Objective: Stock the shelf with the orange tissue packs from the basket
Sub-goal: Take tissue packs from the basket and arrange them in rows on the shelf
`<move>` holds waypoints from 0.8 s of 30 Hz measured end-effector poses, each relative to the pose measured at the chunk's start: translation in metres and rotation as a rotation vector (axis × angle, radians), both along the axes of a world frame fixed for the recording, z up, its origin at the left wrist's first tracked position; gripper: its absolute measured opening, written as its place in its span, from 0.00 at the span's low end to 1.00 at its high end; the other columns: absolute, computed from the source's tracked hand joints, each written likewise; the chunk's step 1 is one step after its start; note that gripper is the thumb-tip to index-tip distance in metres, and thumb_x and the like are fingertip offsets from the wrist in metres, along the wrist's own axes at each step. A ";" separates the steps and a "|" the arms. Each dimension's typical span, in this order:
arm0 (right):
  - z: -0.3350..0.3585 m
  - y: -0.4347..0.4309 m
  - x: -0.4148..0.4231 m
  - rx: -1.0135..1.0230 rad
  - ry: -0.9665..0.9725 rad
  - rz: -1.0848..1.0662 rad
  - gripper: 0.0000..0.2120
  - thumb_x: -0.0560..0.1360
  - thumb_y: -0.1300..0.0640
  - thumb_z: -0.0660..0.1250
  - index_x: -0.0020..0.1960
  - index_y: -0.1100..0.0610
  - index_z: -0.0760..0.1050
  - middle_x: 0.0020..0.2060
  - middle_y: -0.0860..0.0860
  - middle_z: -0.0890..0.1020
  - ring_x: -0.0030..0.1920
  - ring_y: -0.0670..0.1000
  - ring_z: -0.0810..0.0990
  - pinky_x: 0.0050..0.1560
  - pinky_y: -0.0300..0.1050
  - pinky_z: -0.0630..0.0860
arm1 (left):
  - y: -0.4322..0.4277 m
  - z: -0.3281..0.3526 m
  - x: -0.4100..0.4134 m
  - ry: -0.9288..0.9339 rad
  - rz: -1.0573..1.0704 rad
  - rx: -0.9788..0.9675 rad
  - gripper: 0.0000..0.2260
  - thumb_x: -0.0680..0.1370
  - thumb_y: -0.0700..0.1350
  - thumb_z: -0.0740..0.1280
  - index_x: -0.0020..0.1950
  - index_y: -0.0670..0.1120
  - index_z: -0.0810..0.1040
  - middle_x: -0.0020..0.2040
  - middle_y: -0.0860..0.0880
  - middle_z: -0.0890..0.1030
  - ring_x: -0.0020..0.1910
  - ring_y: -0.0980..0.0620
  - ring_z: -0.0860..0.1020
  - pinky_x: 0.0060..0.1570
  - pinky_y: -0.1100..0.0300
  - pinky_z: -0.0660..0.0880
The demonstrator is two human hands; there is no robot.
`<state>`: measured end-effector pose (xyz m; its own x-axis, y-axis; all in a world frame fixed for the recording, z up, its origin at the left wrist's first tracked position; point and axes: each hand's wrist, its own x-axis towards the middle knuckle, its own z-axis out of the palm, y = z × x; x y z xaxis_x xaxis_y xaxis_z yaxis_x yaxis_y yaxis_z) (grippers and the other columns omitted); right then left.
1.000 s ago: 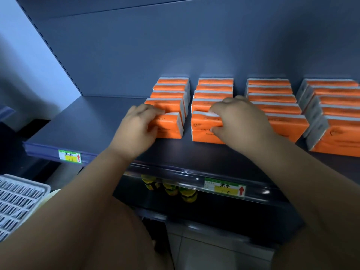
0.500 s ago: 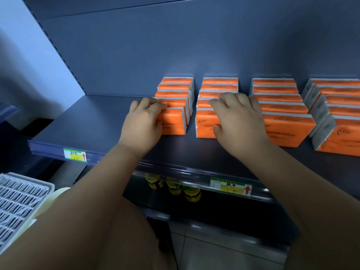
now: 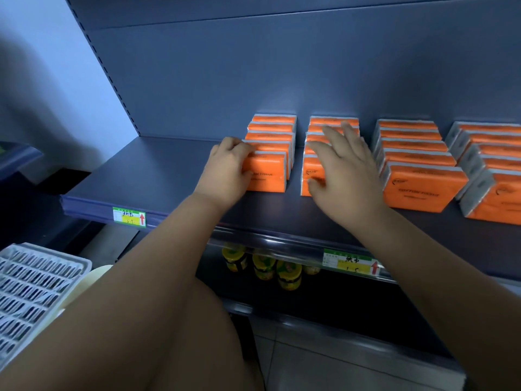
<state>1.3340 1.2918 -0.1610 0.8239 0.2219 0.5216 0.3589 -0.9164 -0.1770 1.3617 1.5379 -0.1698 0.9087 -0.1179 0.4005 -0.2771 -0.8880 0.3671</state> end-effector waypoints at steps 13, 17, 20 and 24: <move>0.018 0.133 -0.051 0.292 0.158 0.332 0.25 0.80 0.49 0.66 0.75 0.56 0.72 0.74 0.53 0.74 0.76 0.57 0.68 0.76 0.53 0.63 | 0.071 0.032 -0.102 -0.112 0.435 -0.067 0.24 0.78 0.51 0.70 0.70 0.40 0.74 0.65 0.39 0.78 0.65 0.35 0.74 0.66 0.48 0.66; 0.025 0.213 -0.095 0.213 0.227 0.535 0.31 0.82 0.46 0.64 0.81 0.55 0.62 0.76 0.55 0.70 0.78 0.58 0.64 0.74 0.53 0.62 | 0.137 -0.002 -0.212 -0.150 0.711 0.065 0.27 0.78 0.55 0.63 0.68 0.37 0.75 0.61 0.36 0.81 0.62 0.32 0.76 0.67 0.41 0.69; 0.030 0.271 -0.133 0.225 0.208 0.652 0.32 0.81 0.46 0.64 0.80 0.57 0.61 0.72 0.56 0.73 0.73 0.59 0.68 0.68 0.54 0.67 | 0.168 -0.038 -0.293 -0.025 0.908 0.096 0.28 0.79 0.56 0.64 0.70 0.36 0.74 0.63 0.37 0.79 0.65 0.33 0.73 0.67 0.41 0.67; 0.002 0.328 -0.174 0.038 0.273 0.787 0.32 0.82 0.45 0.62 0.80 0.58 0.60 0.73 0.57 0.72 0.73 0.59 0.68 0.70 0.56 0.66 | 0.195 -0.085 -0.367 0.193 1.082 0.082 0.30 0.80 0.60 0.63 0.72 0.38 0.72 0.66 0.38 0.78 0.67 0.33 0.72 0.69 0.41 0.67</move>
